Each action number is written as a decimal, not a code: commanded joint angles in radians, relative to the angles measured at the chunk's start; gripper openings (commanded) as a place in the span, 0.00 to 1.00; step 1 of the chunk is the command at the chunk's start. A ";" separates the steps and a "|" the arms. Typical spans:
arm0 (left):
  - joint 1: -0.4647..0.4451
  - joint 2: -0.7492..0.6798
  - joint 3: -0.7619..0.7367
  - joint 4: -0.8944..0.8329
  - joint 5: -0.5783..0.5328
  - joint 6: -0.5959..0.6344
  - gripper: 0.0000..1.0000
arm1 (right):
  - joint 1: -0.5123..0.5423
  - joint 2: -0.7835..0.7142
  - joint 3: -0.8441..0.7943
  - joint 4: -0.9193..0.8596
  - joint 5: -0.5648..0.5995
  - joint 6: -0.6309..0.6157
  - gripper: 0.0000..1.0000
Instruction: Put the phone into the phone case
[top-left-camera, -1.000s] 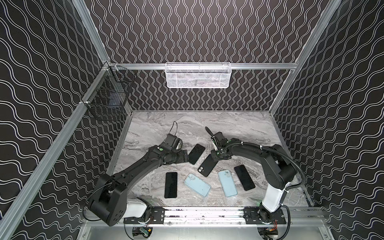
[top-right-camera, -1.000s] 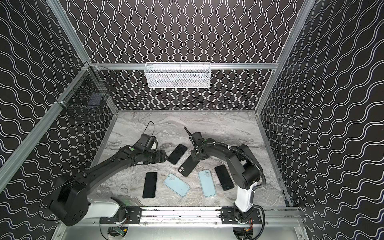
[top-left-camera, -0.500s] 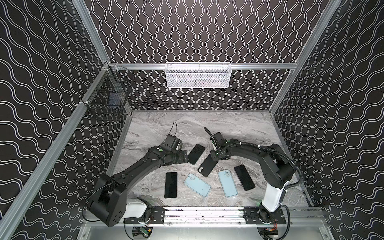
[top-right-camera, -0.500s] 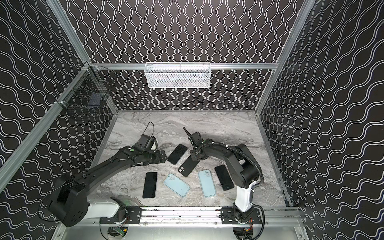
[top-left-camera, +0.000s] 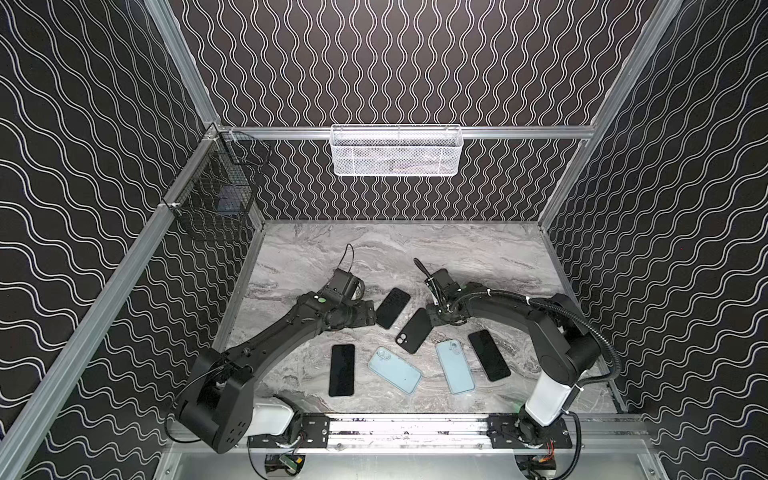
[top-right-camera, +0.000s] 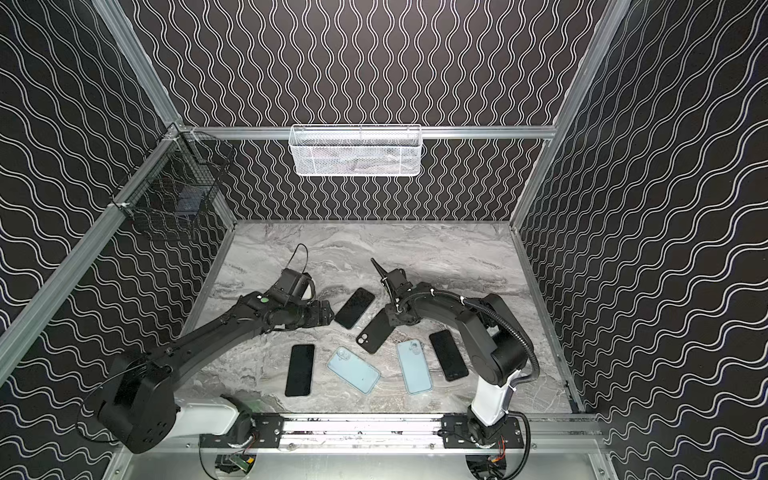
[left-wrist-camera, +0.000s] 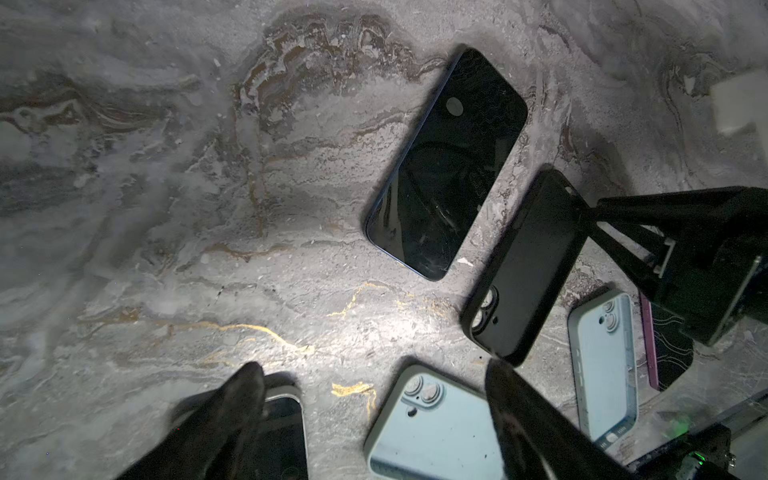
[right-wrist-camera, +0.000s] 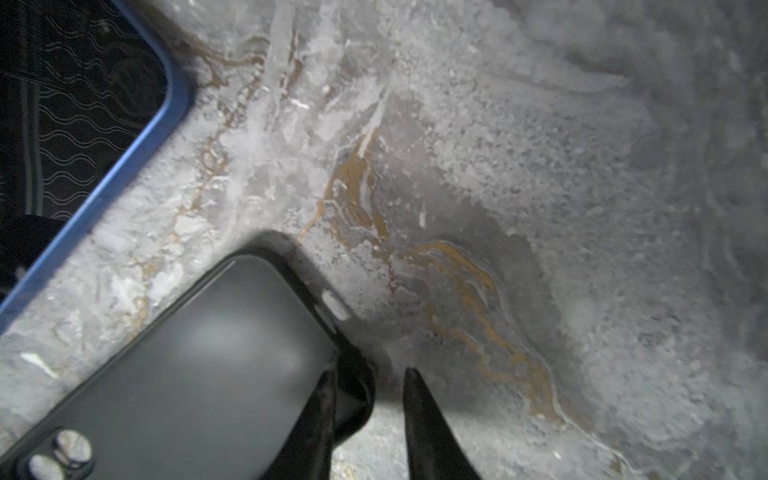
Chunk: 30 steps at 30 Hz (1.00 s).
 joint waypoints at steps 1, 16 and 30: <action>-0.001 0.007 0.004 0.033 0.002 -0.016 0.87 | 0.000 -0.020 0.005 -0.001 -0.006 -0.005 0.48; 0.008 -0.024 -0.008 0.045 0.003 -0.011 0.93 | 0.012 0.079 0.102 0.010 -0.041 -0.054 0.54; 0.010 -0.038 -0.010 0.049 0.016 0.002 0.97 | 0.011 0.156 0.128 0.033 -0.022 -0.051 0.37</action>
